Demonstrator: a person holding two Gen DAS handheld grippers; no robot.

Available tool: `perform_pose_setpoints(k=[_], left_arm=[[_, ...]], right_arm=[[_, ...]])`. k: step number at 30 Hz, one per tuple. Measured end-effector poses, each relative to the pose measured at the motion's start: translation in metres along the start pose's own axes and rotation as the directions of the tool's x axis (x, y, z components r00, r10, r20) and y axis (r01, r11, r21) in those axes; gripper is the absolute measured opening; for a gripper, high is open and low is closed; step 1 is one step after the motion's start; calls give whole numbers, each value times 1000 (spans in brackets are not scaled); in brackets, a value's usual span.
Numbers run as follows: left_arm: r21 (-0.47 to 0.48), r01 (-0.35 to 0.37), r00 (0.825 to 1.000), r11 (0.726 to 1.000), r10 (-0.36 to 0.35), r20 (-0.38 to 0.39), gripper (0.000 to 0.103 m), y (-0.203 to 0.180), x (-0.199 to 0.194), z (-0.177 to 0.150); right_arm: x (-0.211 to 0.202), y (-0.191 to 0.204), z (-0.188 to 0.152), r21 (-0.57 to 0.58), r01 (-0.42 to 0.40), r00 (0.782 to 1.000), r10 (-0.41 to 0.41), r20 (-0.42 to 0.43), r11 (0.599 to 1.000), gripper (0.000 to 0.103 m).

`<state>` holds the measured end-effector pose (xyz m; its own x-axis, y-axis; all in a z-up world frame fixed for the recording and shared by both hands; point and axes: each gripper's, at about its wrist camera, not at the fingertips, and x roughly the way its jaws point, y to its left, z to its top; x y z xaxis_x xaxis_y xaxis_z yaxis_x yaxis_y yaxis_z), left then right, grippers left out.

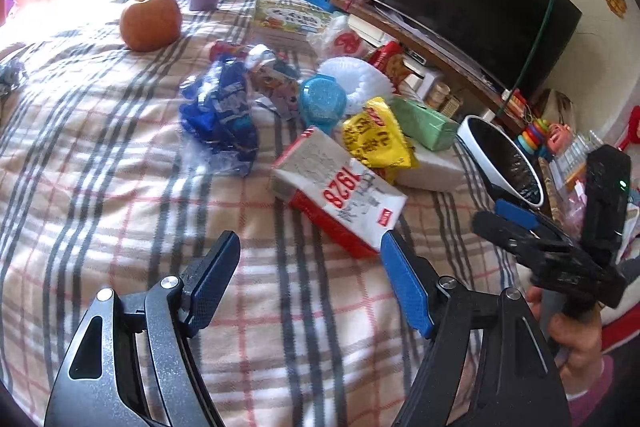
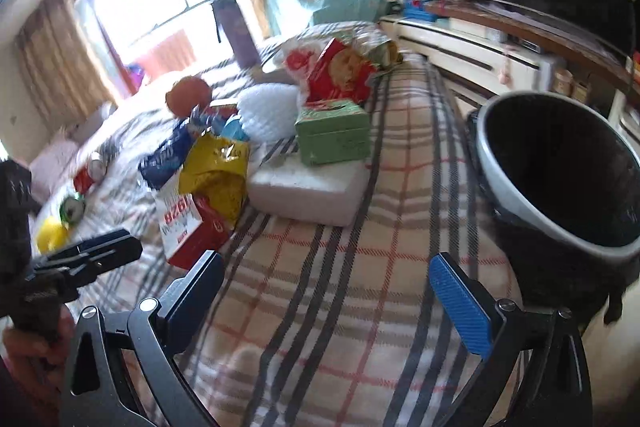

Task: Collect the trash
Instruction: 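Move both open grippers back over the bed items, then grasp the white milk carton with left gripper while right grasps white foam block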

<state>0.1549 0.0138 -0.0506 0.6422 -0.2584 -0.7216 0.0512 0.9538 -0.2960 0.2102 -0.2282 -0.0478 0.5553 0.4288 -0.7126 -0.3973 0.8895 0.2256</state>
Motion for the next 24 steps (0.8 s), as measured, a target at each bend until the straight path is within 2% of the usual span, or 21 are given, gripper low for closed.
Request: perform_pose_setpoints(k=[7,8,10,12,14,18,20,22,23,24], left_arm=[[82,11,999,997,-8,-45,80,-25,22,2],[91,2,999,996,2,-48,80,-27,25,2],[106,-36,997,994,42,-59,80,-27,36,2],[98,-80,994,992,86,-60,80,-20,40,2],[71,-86,995,994,89,-52,80,-7,36,3],[23,-181,983,983,181,-31,80,31,13,3],[-11,-185,982,983,184,-35,80,48,4,2],[-51,-164,986,985,162,-42,80,60,-5,1],[-62,-155,987,986,153,-40,80,62,-8,0],[-66,-144,989,987,142,-36,80,60,-9,0]], right_arm=[[20,-17,17,-30,-50,998,49,-35,998,99],[21,-21,19,-22,-53,998,52,-33,998,96],[26,-28,25,-5,-65,997,65,-40,998,79],[34,-33,28,10,-75,995,75,-60,997,67],[38,-35,29,32,-114,991,116,-69,993,64],[36,-26,24,47,-179,981,182,-69,983,45],[32,-14,19,20,-210,974,211,-80,978,45],[24,-6,16,-29,-184,981,182,-62,983,48],[22,-5,16,-42,-164,985,162,-54,986,51],[20,-5,16,-63,-140,990,138,-43,988,61]])
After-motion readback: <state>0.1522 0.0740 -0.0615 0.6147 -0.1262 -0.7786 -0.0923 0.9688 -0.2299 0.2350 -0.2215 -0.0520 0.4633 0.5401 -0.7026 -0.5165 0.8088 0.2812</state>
